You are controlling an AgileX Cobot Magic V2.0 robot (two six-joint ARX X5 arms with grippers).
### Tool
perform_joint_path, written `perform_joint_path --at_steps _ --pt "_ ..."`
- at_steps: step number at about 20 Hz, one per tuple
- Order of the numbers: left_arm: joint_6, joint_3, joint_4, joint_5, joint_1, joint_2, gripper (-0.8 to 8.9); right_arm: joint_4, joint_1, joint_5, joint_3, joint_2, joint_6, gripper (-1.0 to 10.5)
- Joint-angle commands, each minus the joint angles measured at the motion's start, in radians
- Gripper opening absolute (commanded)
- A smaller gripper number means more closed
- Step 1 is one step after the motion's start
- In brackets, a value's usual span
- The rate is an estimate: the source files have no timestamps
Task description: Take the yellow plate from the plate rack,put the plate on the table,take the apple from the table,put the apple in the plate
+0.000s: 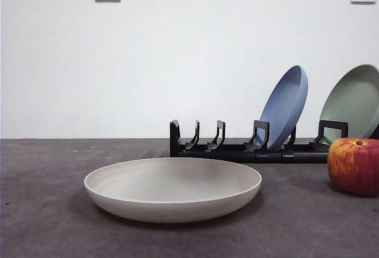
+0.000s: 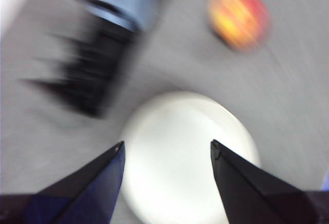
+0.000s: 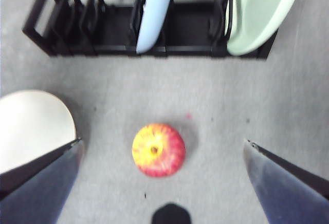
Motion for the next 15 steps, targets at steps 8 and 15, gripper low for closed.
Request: perform_joint_path --at_steps 8,15 --pt "-0.124 -0.003 -0.095 -0.003 0.271 -0.422 -0.13 0.008 0.001 -0.003 0.003 0.192 -0.011 6.3" --pt "-0.139 -0.003 -0.200 -0.002 0.277 -0.469 -0.08 0.072 0.089 0.013 0.003 0.382 -0.006 6.3"
